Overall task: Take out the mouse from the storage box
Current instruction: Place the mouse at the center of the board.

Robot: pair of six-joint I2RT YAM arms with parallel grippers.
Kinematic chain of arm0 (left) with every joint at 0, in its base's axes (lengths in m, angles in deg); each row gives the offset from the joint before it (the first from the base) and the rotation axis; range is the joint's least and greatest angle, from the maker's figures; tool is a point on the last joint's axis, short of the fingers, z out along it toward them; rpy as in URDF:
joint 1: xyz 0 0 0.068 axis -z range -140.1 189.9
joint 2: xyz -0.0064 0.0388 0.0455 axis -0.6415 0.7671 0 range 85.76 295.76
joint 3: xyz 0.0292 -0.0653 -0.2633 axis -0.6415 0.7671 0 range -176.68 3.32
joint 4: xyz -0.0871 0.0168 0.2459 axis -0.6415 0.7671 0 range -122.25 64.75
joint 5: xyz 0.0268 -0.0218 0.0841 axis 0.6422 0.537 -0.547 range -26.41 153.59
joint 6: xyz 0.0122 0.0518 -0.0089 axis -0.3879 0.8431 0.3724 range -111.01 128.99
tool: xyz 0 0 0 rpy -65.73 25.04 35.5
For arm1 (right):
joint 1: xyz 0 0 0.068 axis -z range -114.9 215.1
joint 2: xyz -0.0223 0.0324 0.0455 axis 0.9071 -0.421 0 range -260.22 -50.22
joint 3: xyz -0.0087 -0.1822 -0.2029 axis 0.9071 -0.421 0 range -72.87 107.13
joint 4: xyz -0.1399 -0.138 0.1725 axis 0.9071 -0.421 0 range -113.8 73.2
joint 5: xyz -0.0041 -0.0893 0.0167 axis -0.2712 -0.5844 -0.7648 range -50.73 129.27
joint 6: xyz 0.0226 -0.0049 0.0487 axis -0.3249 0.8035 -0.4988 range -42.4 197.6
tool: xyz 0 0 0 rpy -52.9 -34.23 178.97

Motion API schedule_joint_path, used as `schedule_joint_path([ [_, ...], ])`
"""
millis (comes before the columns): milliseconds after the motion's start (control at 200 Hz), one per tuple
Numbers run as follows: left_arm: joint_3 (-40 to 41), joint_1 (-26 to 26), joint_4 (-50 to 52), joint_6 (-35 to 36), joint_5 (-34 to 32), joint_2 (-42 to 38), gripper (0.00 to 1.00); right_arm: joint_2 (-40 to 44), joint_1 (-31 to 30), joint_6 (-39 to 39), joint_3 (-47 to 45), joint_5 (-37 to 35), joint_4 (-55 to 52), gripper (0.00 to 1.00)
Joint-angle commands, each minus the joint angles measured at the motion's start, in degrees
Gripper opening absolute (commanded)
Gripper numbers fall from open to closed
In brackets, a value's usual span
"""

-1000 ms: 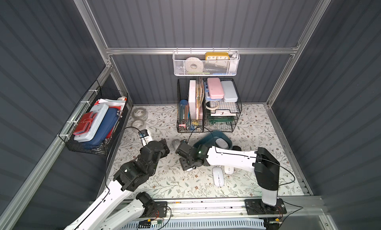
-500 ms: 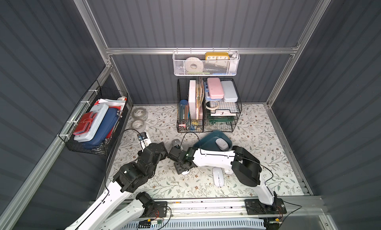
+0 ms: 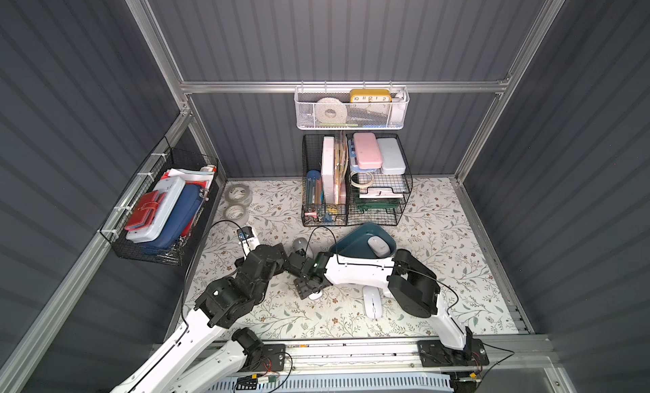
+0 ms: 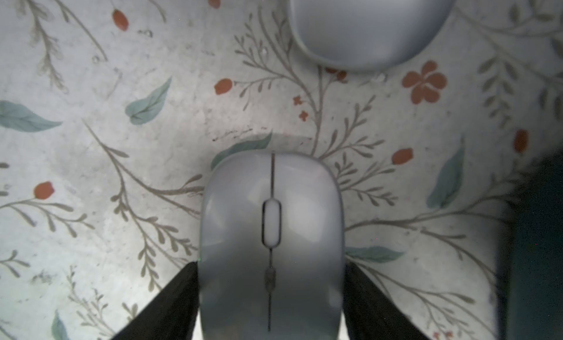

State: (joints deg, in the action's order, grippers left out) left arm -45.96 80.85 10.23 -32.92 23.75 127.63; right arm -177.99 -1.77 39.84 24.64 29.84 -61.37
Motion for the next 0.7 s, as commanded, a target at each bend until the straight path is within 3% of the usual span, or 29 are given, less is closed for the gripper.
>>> schedule_joint_path([
  [0,0.4,0.1,0.1,0.1,0.4,0.1,0.92,1.2,0.2,0.3,0.1,-1.1,-0.9,0.82],
  [185,-0.1,0.1,-0.3,0.3,0.8,-0.1,0.93,7.2,1.1,0.5,-2.9,-1.6,-0.7,0.83],
  [465,-0.3,0.0,-3.3,1.4,3.7,0.8,0.99,24.7,4.1,5.1,-13.9,-3.4,1.3,0.83],
  [695,3.9,0.1,-14.6,-1.8,18.5,9.7,0.99,34.6,14.1,6.8,-24.8,-6.5,1.3,0.84],
])
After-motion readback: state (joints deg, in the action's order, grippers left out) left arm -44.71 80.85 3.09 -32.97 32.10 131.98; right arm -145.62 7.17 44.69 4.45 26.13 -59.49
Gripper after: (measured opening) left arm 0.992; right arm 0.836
